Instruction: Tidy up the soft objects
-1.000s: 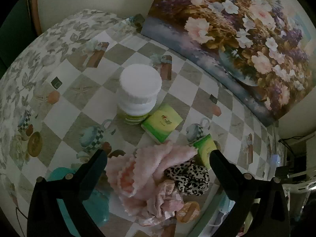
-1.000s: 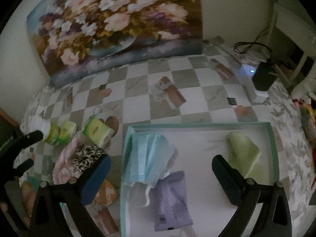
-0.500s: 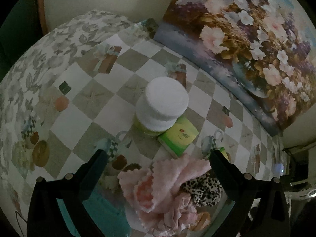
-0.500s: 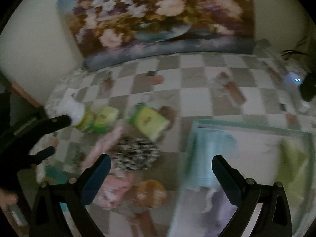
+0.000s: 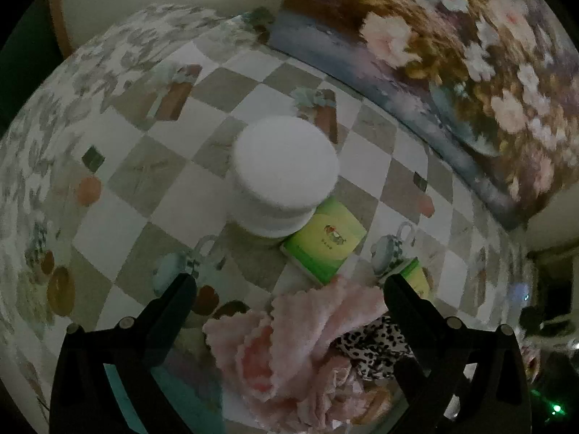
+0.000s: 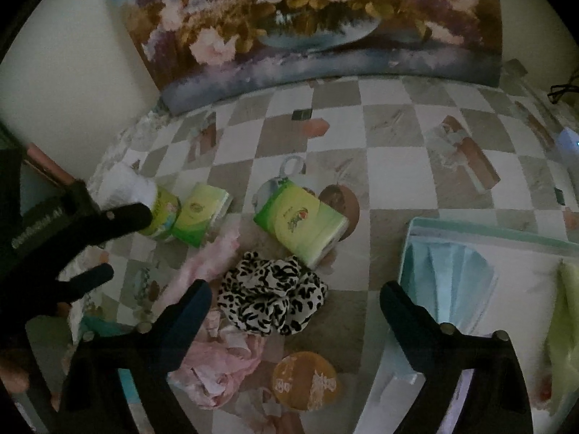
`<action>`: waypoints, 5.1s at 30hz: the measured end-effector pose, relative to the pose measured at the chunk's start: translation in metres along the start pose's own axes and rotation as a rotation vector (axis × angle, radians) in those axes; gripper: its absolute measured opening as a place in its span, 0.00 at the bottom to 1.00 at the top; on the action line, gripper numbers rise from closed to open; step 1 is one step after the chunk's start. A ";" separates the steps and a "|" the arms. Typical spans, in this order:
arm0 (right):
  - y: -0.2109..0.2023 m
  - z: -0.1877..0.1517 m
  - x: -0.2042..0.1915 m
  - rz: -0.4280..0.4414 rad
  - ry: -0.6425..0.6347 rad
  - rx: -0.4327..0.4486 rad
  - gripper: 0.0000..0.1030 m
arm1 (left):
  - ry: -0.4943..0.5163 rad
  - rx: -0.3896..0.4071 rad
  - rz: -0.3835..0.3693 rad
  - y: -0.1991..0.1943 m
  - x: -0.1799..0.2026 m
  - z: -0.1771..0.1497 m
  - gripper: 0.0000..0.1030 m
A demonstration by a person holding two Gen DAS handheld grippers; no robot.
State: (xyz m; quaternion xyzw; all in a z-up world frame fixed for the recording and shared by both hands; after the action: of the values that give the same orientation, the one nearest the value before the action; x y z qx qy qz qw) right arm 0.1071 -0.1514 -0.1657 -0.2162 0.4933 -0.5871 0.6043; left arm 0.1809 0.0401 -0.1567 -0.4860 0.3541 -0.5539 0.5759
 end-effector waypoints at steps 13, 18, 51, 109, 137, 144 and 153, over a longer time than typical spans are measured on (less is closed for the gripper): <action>0.020 -0.004 -0.007 0.040 -0.018 -0.040 0.74 | 0.158 -0.061 0.051 0.023 0.032 -0.011 0.84; 0.026 -0.007 -0.005 0.050 -0.009 -0.055 0.69 | 0.182 -0.092 0.059 0.035 0.037 -0.017 0.75; 0.023 -0.010 0.006 0.082 0.033 -0.046 0.18 | 0.142 -0.099 0.012 0.039 0.029 -0.015 0.09; -0.023 0.007 0.018 0.130 0.090 0.058 0.16 | 0.030 -0.019 -0.214 -0.008 0.017 0.007 0.05; -0.076 0.015 0.013 0.165 0.074 0.189 0.16 | 0.042 0.155 -0.308 -0.084 0.021 0.015 0.05; -0.085 0.012 0.015 0.180 0.093 0.206 0.16 | 0.048 0.169 -0.354 -0.099 0.025 0.009 0.05; -0.102 0.009 0.017 0.189 0.104 0.240 0.16 | 0.050 0.194 -0.392 -0.121 0.027 -0.001 0.05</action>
State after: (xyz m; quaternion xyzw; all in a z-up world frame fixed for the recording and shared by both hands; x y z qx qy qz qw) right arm 0.0610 -0.1917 -0.0822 -0.0644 0.4682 -0.5928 0.6521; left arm 0.1484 0.0238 -0.0380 -0.4738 0.2120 -0.6988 0.4922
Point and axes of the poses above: each gripper's, at about its wrist camera, not at the fingertips, and y roughly the way its jaws point, x to its right, z to its top, the point moved 1 cm from there along y, roughly the way its jaws point, and after that the axes turned 5 degrees about z, right-handed, at the moved point
